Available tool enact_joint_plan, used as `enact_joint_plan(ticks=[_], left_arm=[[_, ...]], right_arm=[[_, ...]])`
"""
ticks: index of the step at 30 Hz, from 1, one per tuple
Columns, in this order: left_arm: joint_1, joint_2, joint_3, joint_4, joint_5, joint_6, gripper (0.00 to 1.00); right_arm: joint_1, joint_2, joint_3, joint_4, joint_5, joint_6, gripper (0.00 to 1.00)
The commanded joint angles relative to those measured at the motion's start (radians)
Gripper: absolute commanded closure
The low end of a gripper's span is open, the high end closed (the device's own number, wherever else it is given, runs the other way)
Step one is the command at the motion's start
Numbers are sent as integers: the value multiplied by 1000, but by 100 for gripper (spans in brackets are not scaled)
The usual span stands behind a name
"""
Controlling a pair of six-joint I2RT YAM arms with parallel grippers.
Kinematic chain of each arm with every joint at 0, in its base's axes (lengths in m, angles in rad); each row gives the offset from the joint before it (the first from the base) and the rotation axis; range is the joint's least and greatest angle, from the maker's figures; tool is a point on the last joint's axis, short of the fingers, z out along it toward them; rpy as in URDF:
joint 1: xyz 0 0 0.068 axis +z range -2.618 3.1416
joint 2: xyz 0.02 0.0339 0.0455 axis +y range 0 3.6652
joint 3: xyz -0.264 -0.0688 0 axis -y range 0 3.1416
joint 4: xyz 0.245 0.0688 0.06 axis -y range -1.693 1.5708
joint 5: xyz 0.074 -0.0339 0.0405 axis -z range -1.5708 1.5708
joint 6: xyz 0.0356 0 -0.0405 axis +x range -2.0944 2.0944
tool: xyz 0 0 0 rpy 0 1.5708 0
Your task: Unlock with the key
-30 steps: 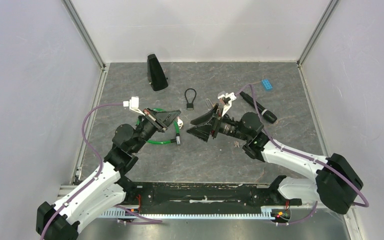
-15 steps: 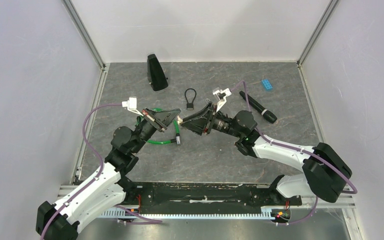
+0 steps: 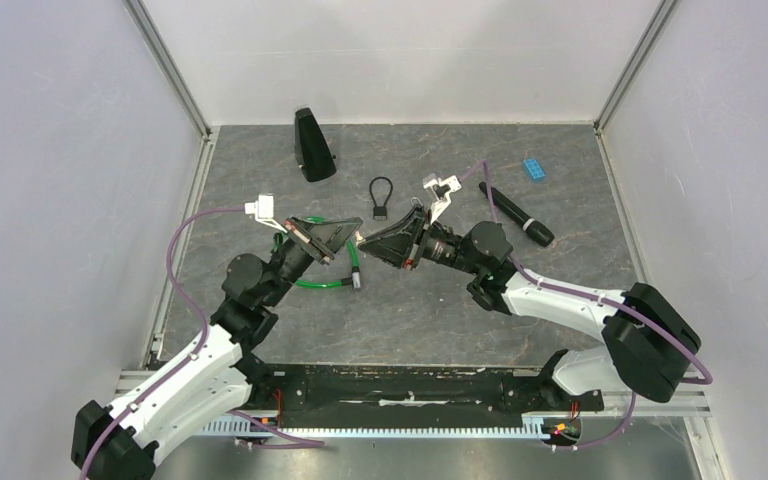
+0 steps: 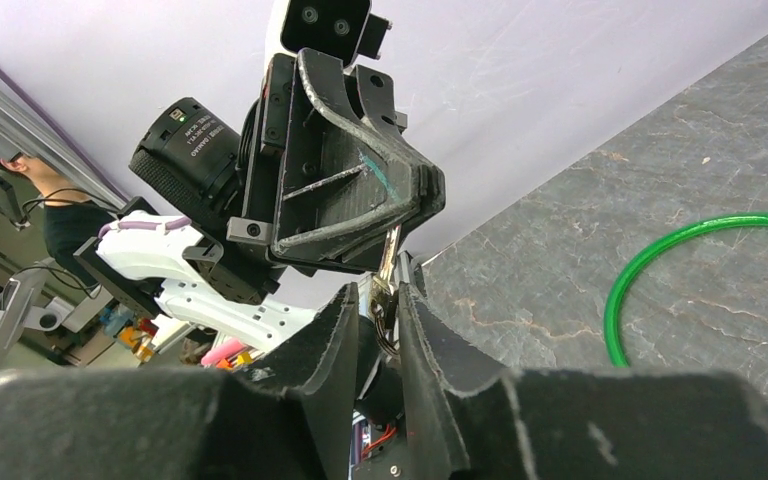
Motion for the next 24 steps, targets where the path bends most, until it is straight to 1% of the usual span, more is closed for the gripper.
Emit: enact_joint_plan(ticks=[1, 5, 11, 14, 17, 19, 21, 23, 24], left_arm=[[-8, -1, -8, 58, 10, -2, 98], [-15, -4, -10, 61, 7, 8, 98], [-18, -14, -20, 60, -2, 21, 98], [-19, -20, -24, 55, -3, 29, 98], [-19, -25, -24, 43, 5, 45, 94], [-18, -27, -21, 31, 5, 54, 95], [-18, -31, -25, 37, 4, 62, 98], [-19, -32, -39, 77, 4, 63, 98], [-19, -30, -52, 106, 2, 53, 98]], right_arm=[[9, 7, 43, 50, -4, 0, 78], [11, 6, 42, 57, -1, 6, 83], [11, -12, 33, 34, 9, -5, 100], [11, -24, 36, 8, 9, -20, 100], [11, -40, 47, -53, 10, -62, 100], [11, -48, 60, -92, 3, -91, 100], [11, -47, 86, -128, -33, -117, 87], [12, -53, 100, -155, -48, -130, 62], [11, -62, 108, -172, -51, -141, 56]])
